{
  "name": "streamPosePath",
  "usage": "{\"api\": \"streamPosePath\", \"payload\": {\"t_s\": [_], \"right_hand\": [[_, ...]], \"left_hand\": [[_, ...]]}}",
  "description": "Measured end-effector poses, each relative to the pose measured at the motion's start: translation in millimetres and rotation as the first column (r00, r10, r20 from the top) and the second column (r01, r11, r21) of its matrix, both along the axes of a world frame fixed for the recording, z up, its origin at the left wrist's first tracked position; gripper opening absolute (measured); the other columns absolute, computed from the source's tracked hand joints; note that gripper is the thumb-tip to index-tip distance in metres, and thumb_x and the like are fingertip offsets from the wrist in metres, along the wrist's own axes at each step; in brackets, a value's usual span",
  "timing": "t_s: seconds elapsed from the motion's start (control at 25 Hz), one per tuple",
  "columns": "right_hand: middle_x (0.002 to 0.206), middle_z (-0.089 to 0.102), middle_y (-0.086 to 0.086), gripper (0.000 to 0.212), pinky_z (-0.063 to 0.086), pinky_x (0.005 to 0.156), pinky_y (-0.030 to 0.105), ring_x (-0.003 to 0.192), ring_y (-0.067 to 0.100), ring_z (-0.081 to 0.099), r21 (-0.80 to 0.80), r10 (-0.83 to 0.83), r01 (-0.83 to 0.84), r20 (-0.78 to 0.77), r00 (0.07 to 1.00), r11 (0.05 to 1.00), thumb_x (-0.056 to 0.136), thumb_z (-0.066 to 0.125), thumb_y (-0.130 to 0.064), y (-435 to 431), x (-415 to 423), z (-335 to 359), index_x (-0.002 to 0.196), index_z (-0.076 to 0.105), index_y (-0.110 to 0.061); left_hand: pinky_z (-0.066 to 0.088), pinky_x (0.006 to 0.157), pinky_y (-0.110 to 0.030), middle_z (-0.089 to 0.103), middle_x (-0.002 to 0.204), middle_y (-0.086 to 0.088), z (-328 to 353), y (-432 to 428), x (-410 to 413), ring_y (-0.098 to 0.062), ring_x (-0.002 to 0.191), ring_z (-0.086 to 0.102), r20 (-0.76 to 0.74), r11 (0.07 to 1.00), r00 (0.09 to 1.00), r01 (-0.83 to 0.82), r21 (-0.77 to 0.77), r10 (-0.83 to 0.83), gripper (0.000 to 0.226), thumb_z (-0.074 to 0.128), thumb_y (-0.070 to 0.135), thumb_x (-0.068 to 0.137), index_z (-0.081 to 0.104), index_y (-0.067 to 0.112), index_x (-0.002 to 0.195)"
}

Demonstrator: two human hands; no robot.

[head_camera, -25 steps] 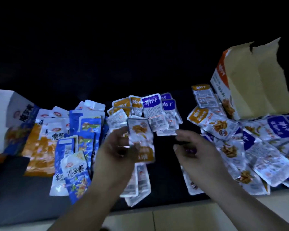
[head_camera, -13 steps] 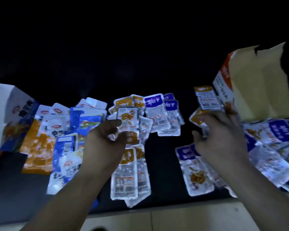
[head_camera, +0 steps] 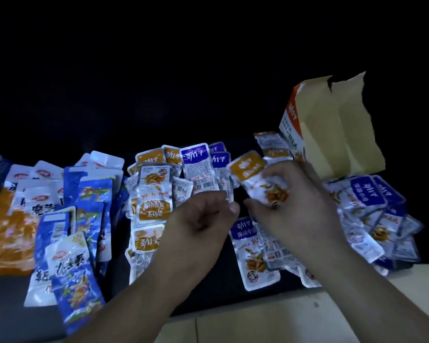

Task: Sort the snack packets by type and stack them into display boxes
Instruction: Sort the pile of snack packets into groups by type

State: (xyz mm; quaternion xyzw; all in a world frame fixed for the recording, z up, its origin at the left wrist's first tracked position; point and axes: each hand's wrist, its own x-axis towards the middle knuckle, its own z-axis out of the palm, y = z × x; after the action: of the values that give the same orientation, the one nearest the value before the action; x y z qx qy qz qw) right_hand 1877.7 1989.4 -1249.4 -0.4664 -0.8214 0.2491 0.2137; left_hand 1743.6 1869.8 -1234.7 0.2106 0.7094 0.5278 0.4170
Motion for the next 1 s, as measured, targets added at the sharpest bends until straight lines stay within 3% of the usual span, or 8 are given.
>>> {"api": "streamPosePath", "payload": {"t_s": [0.16, 0.24, 0.4, 0.52, 0.6, 0.68, 0.8, 1.0], "right_hand": [[0.119, 0.056, -0.028, 0.061, 0.052, 0.077, 0.015, 0.104, -0.008, 0.059, -0.339, 0.250, -0.301, -0.185, 0.950, 0.892, 0.068, 0.089, -0.048, -51, 0, 1, 0.120, 0.056, -0.044], [0.126, 0.057, -0.027, 0.062, 0.047, 0.086, 0.015, 0.114, -0.002, 0.056, -0.224, 0.292, -0.281, 0.019, 0.956, 0.933, 0.069, 0.077, -0.066, -52, 10, -16, 0.122, 0.061, -0.039], [0.130, 0.060, 0.009, 0.070, 0.050, 0.099, 0.051, 0.126, 0.037, 0.051, 0.008, 0.102, -0.121, 0.477, 0.873, 0.993, 0.066, 0.073, -0.065, -38, 17, -45, 0.117, 0.066, -0.017], [0.141, 0.056, 0.007, 0.086, 0.043, 0.107, 0.051, 0.137, 0.034, 0.045, -0.005, 0.113, -0.133, 0.568, 0.815, 0.991, 0.063, 0.072, -0.077, -42, 9, -51, 0.129, 0.062, -0.023], [0.154, 0.043, 0.001, 0.094, 0.036, 0.114, 0.046, 0.148, 0.027, 0.032, -0.070, 0.155, -0.142, 0.589, 0.793, 0.987, 0.067, 0.068, -0.080, -46, 3, -45, 0.143, 0.049, -0.029], [0.158, 0.038, -0.001, 0.085, 0.038, 0.113, 0.042, 0.151, 0.024, 0.025, -0.107, 0.176, -0.140, 0.545, 0.820, 0.984, 0.077, 0.068, -0.068, -46, 0, -43, 0.148, 0.042, -0.029], [0.154, 0.043, -0.003, 0.068, 0.048, 0.102, 0.040, 0.150, 0.023, 0.029, -0.090, 0.197, -0.177, 0.532, 0.823, 0.980, 0.086, 0.066, -0.045, -46, -4, -44, 0.147, 0.041, -0.028], [0.129, 0.066, 0.002, 0.054, 0.052, 0.075, 0.033, 0.118, 0.029, 0.063, -0.056, 0.230, -0.225, 0.359, 0.905, 0.973, 0.080, 0.075, -0.019, -43, 4, -50, 0.131, 0.061, -0.022]], "left_hand": [[0.064, 0.081, -0.042, 0.080, 0.097, -0.007, 2, -5, -2, -0.025, 0.091, 0.078, 0.167, 0.995, 0.982, -0.098, 0.018, 0.093, 0.014, 0.068, 0.009, 0.096, 0.074, 0.014, 0.107], [0.065, 0.073, -0.035, 0.081, 0.095, 0.003, -3, -21, -25, -0.018, 0.088, 0.078, 0.002, 0.984, 0.986, -0.164, -0.065, 0.165, 0.015, 0.070, 0.009, 0.096, 0.076, 0.020, 0.104], [0.059, 0.065, -0.026, 0.078, 0.092, 0.017, -6, -44, -82, -0.008, 0.088, 0.076, -0.310, 0.951, 0.922, -0.283, -0.125, 0.234, 0.025, 0.070, 0.014, 0.095, 0.070, 0.030, 0.115], [0.052, 0.088, -0.035, 0.069, 0.128, -0.003, -17, -46, -102, -0.022, 0.110, 0.066, -0.475, 0.937, 0.868, -0.275, -0.215, 0.146, 0.052, 0.073, 0.023, 0.095, 0.054, 0.020, 0.144], [0.047, 0.102, -0.044, 0.061, 0.135, -0.009, -23, -49, -95, -0.029, 0.120, 0.056, -0.732, 0.942, 0.680, -0.213, -0.260, -0.048, 0.052, 0.070, 0.036, 0.090, 0.058, 0.019, 0.138], [0.036, 0.115, -0.037, 0.053, 0.145, -0.006, -28, -52, -68, -0.027, 0.137, 0.044, -0.793, 0.974, 0.601, -0.105, -0.200, -0.098, 0.054, 0.068, 0.033, 0.086, 0.060, 0.019, 0.138], [0.036, 0.106, -0.009, 0.058, 0.137, 0.013, -30, -48, -17, 0.002, 0.130, 0.050, -0.574, 0.984, 0.801, 0.111, -0.138, -0.170, 0.046, 0.071, 0.021, 0.090, 0.061, 0.029, 0.134], [0.050, 0.080, -0.006, 0.073, 0.107, 0.022, -44, -36, 23, 0.010, 0.098, 0.067, 0.003, 0.963, 0.992, 0.126, -0.237, -0.129, 0.040, 0.065, 0.003, 0.093, 0.059, 0.040, 0.107]]}}
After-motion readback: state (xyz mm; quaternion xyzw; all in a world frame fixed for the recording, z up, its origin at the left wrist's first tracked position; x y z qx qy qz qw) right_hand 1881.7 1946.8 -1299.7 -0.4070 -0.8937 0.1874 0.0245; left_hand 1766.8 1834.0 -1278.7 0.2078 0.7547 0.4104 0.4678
